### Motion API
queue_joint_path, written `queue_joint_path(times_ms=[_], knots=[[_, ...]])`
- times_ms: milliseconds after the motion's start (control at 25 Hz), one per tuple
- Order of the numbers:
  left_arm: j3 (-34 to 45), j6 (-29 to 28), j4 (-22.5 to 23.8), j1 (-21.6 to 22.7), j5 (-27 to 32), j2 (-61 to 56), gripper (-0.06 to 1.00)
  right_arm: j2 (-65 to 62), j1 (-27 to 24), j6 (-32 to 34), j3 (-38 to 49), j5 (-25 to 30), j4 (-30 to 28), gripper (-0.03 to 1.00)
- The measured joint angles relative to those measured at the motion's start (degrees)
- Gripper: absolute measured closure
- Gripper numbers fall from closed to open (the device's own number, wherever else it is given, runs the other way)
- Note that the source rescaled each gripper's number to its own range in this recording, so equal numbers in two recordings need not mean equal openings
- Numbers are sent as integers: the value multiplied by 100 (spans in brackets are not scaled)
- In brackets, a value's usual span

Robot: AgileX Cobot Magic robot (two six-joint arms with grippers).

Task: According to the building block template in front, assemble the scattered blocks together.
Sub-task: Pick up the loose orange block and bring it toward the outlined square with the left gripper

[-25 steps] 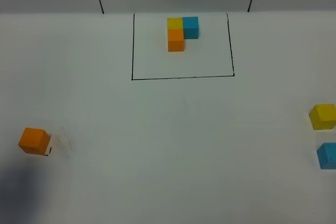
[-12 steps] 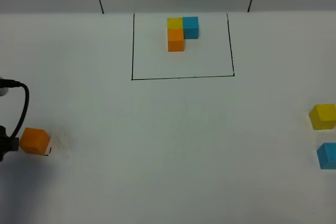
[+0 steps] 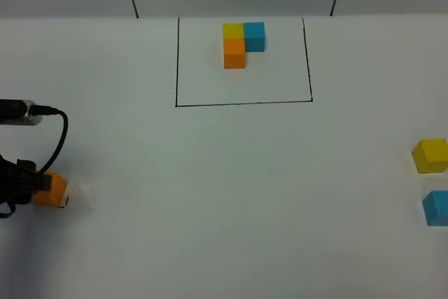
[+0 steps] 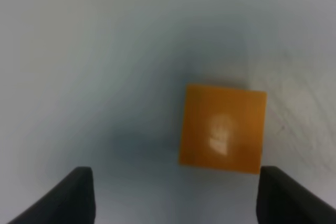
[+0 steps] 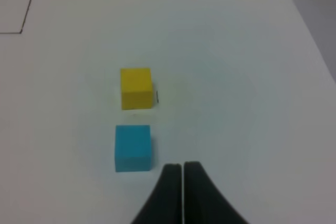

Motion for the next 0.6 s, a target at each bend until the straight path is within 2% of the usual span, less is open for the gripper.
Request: queue_joint_path(times_ms=[480,600], knots=[[-5,-5,-142,0,-1426,1084,-1,0,0,0,0,0,0,96],[-5,-5,-160,0,-1609,1130,-1,0,0,0,0,0,0,96]])
